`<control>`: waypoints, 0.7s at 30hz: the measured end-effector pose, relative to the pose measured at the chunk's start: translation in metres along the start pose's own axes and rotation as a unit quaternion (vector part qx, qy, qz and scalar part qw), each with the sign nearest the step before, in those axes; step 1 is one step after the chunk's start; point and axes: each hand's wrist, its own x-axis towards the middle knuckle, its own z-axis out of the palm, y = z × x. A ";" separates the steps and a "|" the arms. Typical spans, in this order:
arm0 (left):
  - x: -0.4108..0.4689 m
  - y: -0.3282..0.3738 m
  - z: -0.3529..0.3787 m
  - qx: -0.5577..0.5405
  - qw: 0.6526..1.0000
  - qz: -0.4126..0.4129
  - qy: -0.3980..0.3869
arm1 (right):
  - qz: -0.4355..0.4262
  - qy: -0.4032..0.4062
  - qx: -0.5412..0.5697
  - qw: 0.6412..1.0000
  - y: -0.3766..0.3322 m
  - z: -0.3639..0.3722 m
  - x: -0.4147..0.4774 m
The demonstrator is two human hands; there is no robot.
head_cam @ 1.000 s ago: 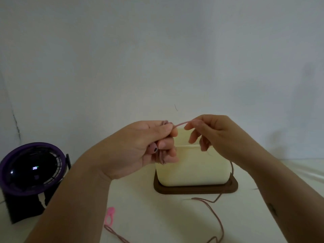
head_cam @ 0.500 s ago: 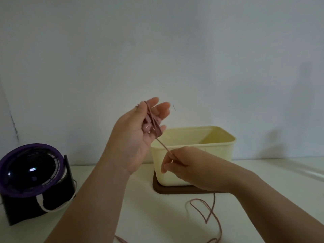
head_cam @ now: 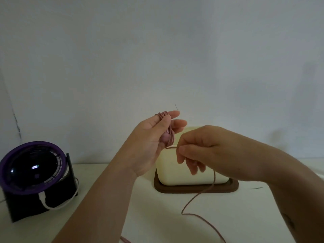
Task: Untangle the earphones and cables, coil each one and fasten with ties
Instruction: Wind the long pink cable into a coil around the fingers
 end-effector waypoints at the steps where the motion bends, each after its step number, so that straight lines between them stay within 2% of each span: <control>1: 0.001 -0.001 0.000 -0.025 1.000 0.003 0.008 | 0.003 -0.015 -0.012 1.000 0.000 0.001 0.000; 4: 0.002 -0.005 0.001 -0.050 0.999 0.006 0.018 | 0.009 -0.037 -0.020 0.999 -0.001 0.002 -0.002; 7: 0.000 -0.008 0.006 -0.017 1.000 -0.011 0.006 | -0.012 -0.015 -0.009 1.000 0.000 0.002 -0.001; 11: -0.001 -0.010 0.008 0.047 0.996 -0.028 -0.065 | -0.009 0.065 0.056 0.996 0.009 -0.005 0.004; 15: -0.004 -0.005 0.007 0.043 0.993 -0.057 -0.098 | 0.007 0.149 0.129 0.980 0.016 -0.014 0.006; 18: -0.008 -0.003 0.006 0.050 0.981 -0.106 -0.154 | 0.004 0.200 0.192 0.961 0.022 -0.014 0.010; 21: -0.011 0.003 0.009 -0.028 0.972 -0.114 -0.202 | 0.003 0.201 0.263 0.943 0.038 -0.008 0.018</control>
